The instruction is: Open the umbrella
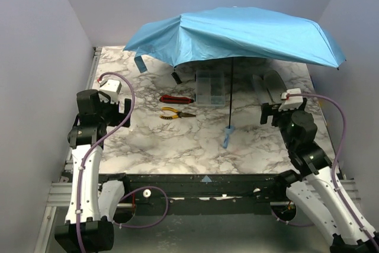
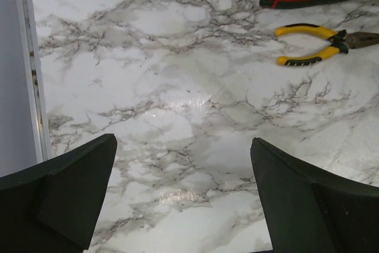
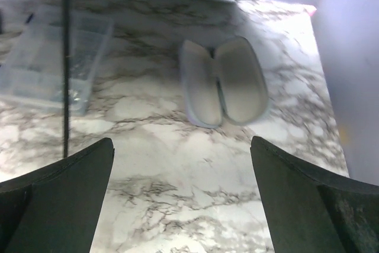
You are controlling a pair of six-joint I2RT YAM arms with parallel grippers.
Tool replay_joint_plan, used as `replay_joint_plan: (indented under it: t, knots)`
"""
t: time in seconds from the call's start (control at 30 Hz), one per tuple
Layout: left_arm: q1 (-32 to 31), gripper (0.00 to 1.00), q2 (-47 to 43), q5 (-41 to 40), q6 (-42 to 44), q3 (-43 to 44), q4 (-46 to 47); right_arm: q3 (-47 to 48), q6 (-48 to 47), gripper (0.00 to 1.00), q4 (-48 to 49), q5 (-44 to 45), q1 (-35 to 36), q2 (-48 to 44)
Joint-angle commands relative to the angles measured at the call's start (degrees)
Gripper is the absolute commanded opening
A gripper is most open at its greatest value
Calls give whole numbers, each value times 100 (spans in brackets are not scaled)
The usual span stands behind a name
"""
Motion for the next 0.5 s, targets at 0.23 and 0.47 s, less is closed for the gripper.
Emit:
replay_joint_plan:
  t: [0.23,0.47]
  knots:
    - [41,98,390,-481,167,217,0,309,969,100,-517,-698,-1286,99]
    - [38,98,929,-80,450,424,558,358,179,100,-653,-730,-1340,222]
